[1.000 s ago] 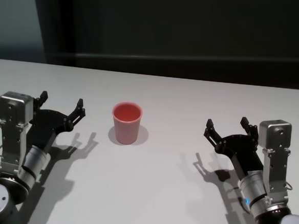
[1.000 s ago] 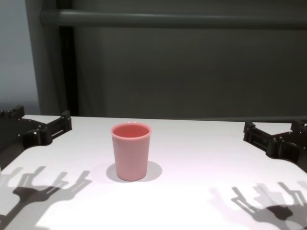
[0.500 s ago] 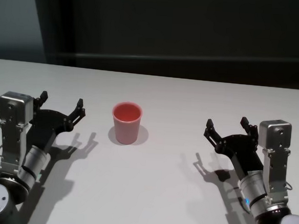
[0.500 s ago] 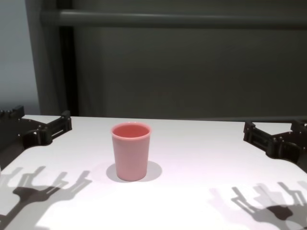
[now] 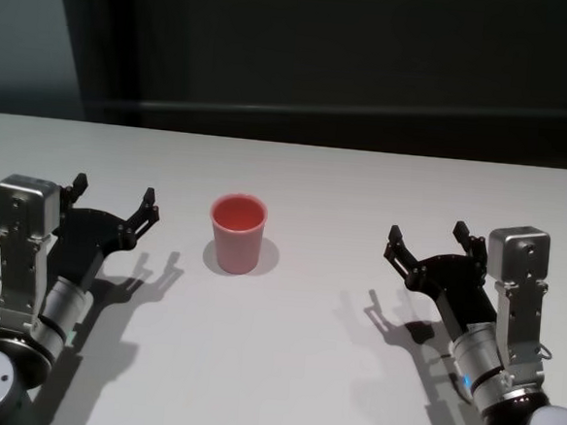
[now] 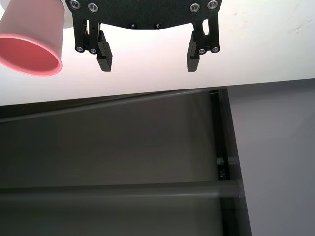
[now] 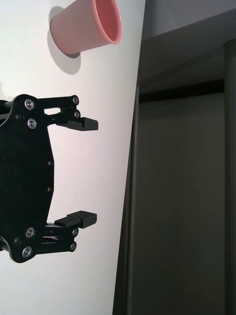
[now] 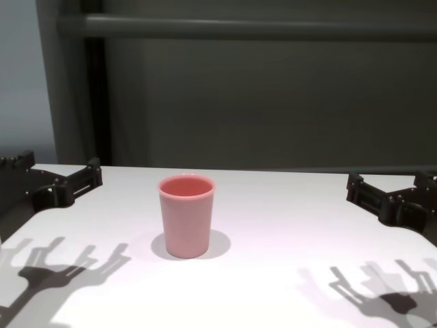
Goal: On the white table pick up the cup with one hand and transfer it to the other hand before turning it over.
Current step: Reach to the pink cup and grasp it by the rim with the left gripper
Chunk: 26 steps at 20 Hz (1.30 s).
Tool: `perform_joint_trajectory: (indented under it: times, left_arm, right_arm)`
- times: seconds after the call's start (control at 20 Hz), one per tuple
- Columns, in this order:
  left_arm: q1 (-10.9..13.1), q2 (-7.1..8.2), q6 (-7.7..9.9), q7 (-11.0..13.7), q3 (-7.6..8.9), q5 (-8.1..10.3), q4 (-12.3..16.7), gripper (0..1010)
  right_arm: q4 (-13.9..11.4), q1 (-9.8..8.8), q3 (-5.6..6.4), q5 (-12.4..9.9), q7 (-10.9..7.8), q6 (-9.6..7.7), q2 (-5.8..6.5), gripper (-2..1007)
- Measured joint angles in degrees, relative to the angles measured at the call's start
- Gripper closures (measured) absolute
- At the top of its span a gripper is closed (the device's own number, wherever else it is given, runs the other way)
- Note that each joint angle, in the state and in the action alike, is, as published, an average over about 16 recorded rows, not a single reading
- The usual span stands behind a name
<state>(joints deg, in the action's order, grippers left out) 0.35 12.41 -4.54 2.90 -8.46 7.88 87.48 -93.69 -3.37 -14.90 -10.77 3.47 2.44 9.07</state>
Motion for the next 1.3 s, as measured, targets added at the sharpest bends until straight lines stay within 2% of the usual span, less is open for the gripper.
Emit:
perform_joint_trajectory:
  times: [1.3]
  left_arm:
    - [0.00,-0.02,0.02,0.01,0.05,0.04,0.08,9]
  right_arm:
    - [0.00,0.00,0.00,0.00,0.00,0.00,0.00,3]
